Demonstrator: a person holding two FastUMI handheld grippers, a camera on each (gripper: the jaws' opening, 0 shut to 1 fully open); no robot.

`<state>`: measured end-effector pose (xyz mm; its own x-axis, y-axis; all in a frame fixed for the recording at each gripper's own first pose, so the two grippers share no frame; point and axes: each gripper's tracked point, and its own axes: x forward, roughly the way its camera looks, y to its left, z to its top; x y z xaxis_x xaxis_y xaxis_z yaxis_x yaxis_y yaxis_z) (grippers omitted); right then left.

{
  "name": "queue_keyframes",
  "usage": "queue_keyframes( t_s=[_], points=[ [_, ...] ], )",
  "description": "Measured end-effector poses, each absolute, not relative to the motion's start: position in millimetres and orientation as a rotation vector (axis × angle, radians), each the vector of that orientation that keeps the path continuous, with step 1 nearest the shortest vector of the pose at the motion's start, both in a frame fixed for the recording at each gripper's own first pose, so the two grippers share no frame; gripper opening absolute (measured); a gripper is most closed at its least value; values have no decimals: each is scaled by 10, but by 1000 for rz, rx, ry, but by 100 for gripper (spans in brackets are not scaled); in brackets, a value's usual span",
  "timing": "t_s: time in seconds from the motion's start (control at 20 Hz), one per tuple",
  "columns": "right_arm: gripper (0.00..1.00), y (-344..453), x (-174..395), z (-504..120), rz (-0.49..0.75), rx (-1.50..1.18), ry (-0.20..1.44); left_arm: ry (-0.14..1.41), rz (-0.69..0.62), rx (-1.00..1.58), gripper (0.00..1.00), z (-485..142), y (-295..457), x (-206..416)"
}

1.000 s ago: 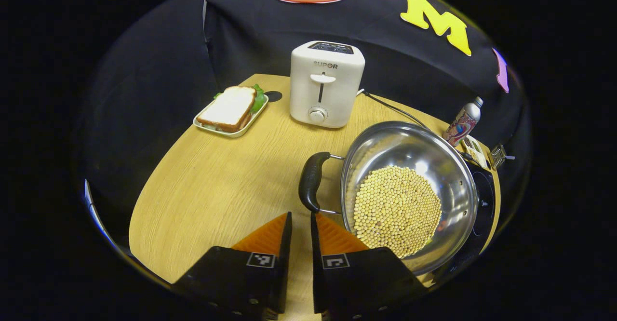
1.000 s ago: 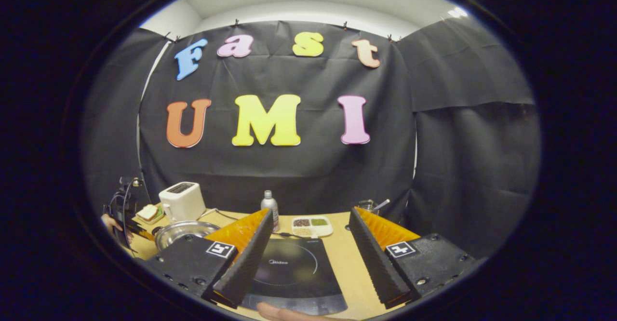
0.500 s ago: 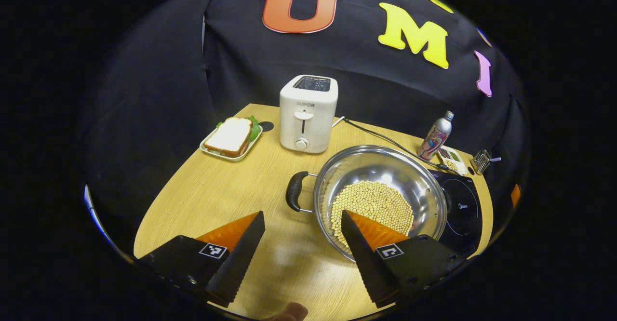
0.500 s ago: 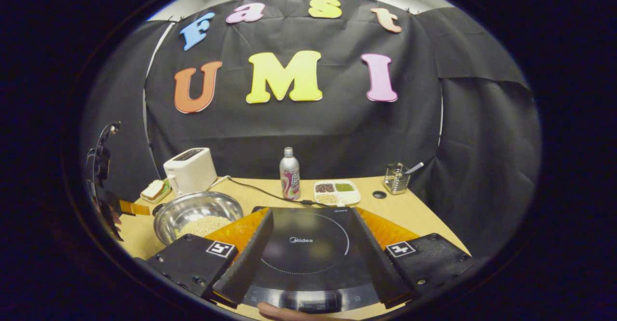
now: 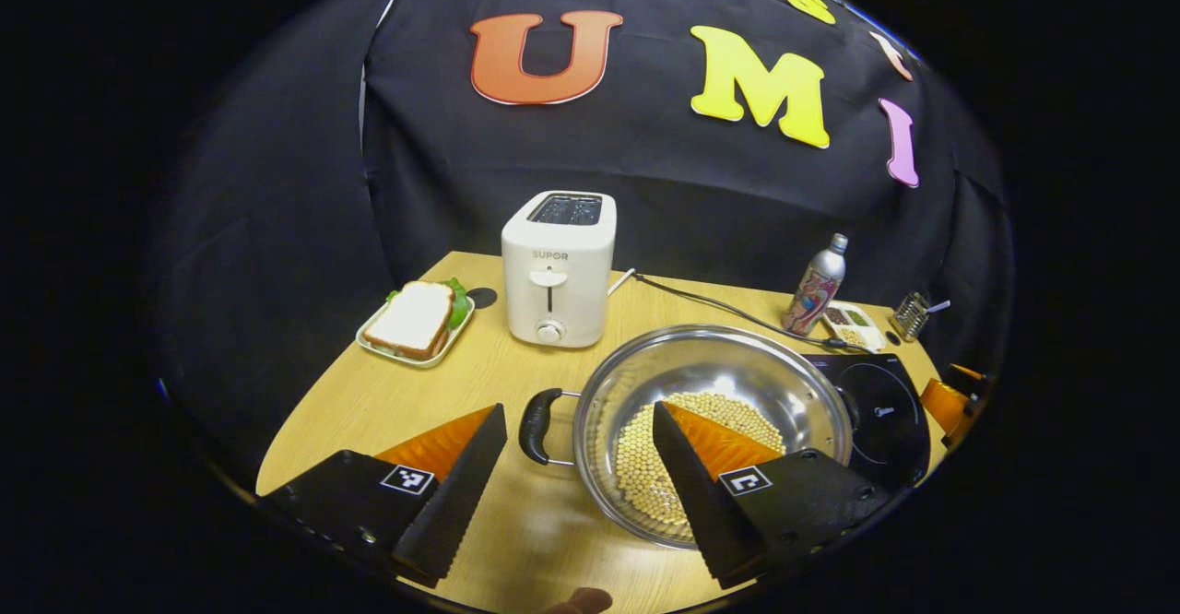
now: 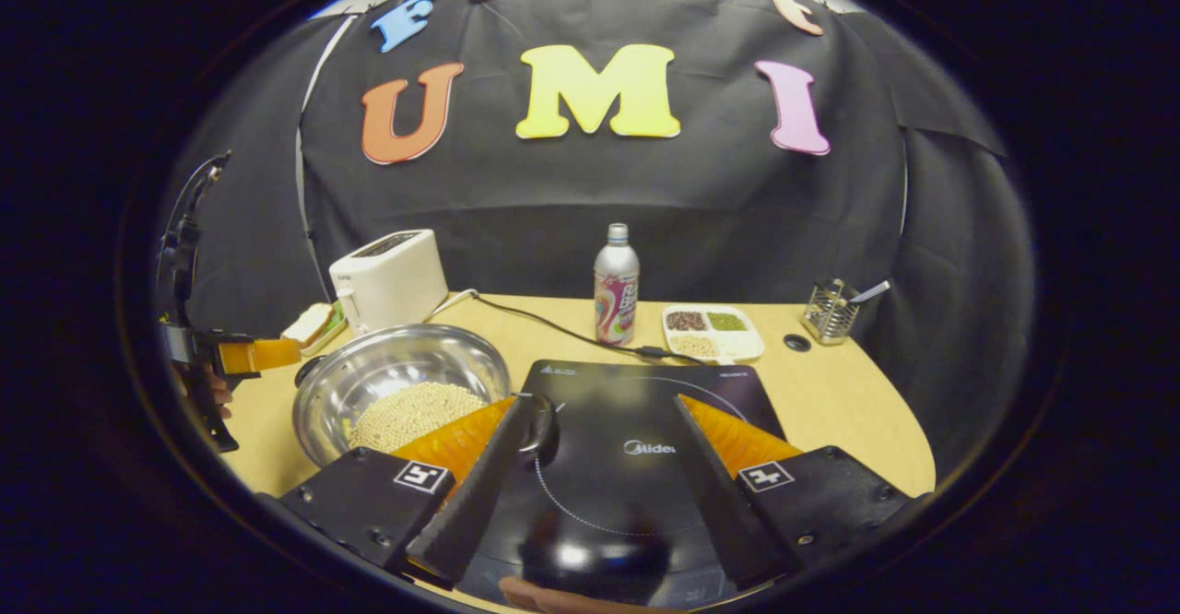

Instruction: First push the handle of the pot to place it horizontally, then grasp the pot with both hands and set it on the induction cooktop.

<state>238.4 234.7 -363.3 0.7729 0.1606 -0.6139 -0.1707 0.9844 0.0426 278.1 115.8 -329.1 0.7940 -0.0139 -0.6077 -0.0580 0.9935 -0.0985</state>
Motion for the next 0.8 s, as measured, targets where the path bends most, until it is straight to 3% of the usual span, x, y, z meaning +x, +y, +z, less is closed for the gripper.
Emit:
queue_keyframes(
  t_s=[0.25, 0.55, 0.7, 0.8],
  points=[
    [97, 2727, 2545, -4073, 224, -38, 746, 728, 3, -95, 95, -3716, 1183, 2937],
    [97, 2893, 2638, -4503, 178, -22, 866, 783, 2, -58, 95, -4039, 1305, 3085],
    [96, 2906, 2683, -4547, 176, -19, 878, 791, -26, -101, 79, -4092, 1232, 3110],
    [85, 2916, 2673, -4553, 174, -14, 875, 787, -34, -79, 70, -4103, 1239, 3117]
  ],
)
